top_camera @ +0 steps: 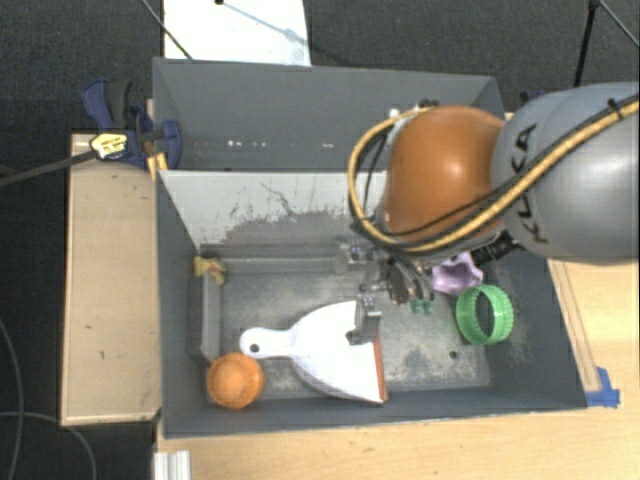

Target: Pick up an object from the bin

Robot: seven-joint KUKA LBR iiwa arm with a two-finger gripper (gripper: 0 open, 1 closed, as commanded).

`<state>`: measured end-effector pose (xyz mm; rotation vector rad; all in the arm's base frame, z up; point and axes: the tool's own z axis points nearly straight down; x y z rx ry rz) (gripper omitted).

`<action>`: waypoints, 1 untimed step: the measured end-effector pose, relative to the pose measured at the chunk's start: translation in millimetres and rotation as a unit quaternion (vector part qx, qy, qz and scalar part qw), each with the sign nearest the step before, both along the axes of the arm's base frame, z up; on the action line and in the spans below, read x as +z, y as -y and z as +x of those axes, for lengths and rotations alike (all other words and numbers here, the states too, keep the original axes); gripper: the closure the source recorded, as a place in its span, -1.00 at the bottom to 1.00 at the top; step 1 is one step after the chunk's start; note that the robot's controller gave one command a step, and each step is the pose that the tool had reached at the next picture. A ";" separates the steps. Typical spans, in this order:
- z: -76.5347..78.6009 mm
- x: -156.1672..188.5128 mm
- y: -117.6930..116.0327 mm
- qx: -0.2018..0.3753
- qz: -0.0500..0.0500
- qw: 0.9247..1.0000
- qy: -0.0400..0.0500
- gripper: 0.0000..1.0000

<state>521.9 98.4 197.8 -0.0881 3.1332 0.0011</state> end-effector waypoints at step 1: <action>4.5 -21.3 -39.9 -0.018 0.000 1.000 -0.002 -1.00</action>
Offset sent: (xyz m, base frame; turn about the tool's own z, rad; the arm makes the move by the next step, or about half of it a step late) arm -0.0013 0.0213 -0.0509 0.0244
